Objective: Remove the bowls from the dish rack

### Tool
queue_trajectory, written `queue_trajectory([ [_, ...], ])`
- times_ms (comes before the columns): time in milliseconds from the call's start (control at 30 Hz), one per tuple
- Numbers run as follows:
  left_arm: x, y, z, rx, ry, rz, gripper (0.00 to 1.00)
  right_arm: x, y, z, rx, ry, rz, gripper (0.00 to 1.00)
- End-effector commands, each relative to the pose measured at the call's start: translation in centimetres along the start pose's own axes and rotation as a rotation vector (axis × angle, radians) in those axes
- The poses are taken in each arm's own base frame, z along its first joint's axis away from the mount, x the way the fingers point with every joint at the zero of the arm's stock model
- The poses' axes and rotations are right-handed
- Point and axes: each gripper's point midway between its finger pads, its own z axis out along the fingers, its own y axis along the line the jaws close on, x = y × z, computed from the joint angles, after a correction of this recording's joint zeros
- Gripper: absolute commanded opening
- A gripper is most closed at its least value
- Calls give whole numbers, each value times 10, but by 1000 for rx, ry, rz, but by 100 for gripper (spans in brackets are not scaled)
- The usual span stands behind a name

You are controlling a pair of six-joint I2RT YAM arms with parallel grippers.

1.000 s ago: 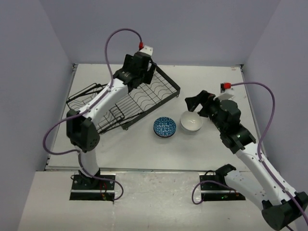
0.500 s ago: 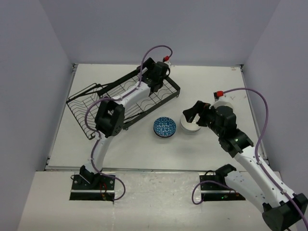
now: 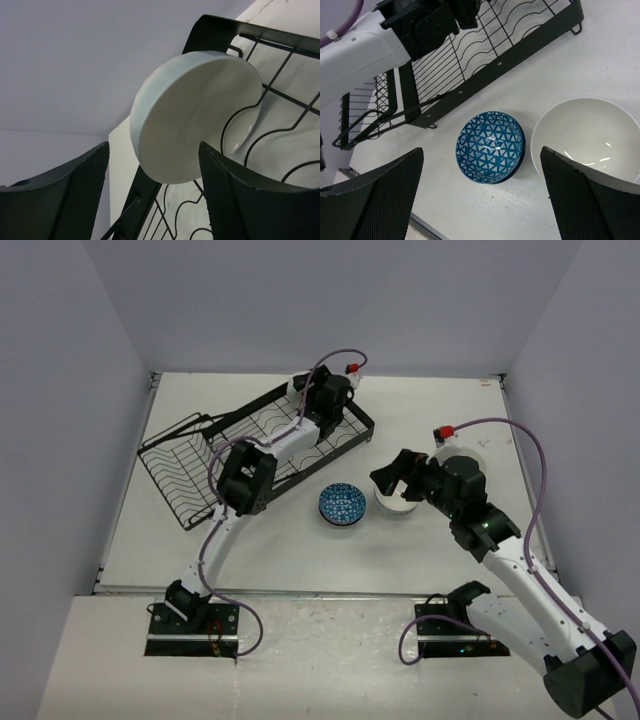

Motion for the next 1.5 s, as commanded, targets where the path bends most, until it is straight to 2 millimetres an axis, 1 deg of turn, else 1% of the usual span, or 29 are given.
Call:
queue_trajectory([
  [0, -24, 43, 9, -112, -66, -70, 69, -4, 16, 1, -83, -11, -11, 99],
  [33, -25, 46, 11, -118, -67, -75, 69, -3, 16, 2, -91, -9, -11, 99],
  [67, -22, 43, 15, -113, -67, -71, 68, -4, 19, 1, -105, -12, -13, 99],
  [100, -20, 45, 18, -114, -64, -73, 66, -1, 19, 2, -112, -6, -14, 99],
  [233, -14, 43, 25, -107, -63, -78, 61, -3, 20, 3, -118, -10, -15, 99],
  [267, -14, 40, 25, -104, -64, -81, 59, -3, 21, 3, -122, -8, -16, 99],
  [300, -13, 40, 27, -97, -67, -80, 52, -3, 22, 3, -124, -9, -17, 99],
  [333, -14, 37, 27, -93, -70, -78, 50, -2, 22, 4, -129, -4, -16, 99],
  [433, -13, 33, 30, -93, -73, -77, 49, 1, 23, 5, -135, 9, -24, 99],
  [467, -12, 32, 31, -91, -74, -76, 47, 1, 23, 5, -138, 9, -23, 99],
  [500, -12, 31, 32, -91, -76, -77, 42, 1, 23, 6, -135, 11, -24, 99],
  [567, -11, 29, 33, -90, -73, -77, 37, 0, 24, 6, -139, 8, -25, 99],
  [767, -12, 24, 31, -88, -77, -73, 13, -1, 25, 4, -145, 1, -26, 99],
  [833, -10, 24, 31, -91, -77, -67, 9, -1, 25, 4, -147, 1, -26, 99],
  [867, -12, 26, 30, -105, -84, -76, 4, -1, 26, 4, -150, -1, -27, 99],
  [900, -10, 22, 30, -103, -82, -67, 1, -1, 26, 4, -150, -1, -29, 99],
  [1033, -11, 17, 26, -134, -87, -20, 0, 1, 27, 5, -161, 11, -33, 99],
  [1200, -9, 15, 26, -167, -93, -24, 0, 1, 28, 5, -167, 10, -34, 99],
  [1300, -9, 21, 20, -246, -119, 2, 0, 1, 29, 4, -174, 7, -34, 99],
  [1333, -10, 22, 17, -267, -120, 37, 0, 1, 29, 4, -174, 7, -35, 99],
  [1467, -9, 26, 16, -318, -133, 3, 0, 1, 29, 3, -175, 6, -35, 99],
])
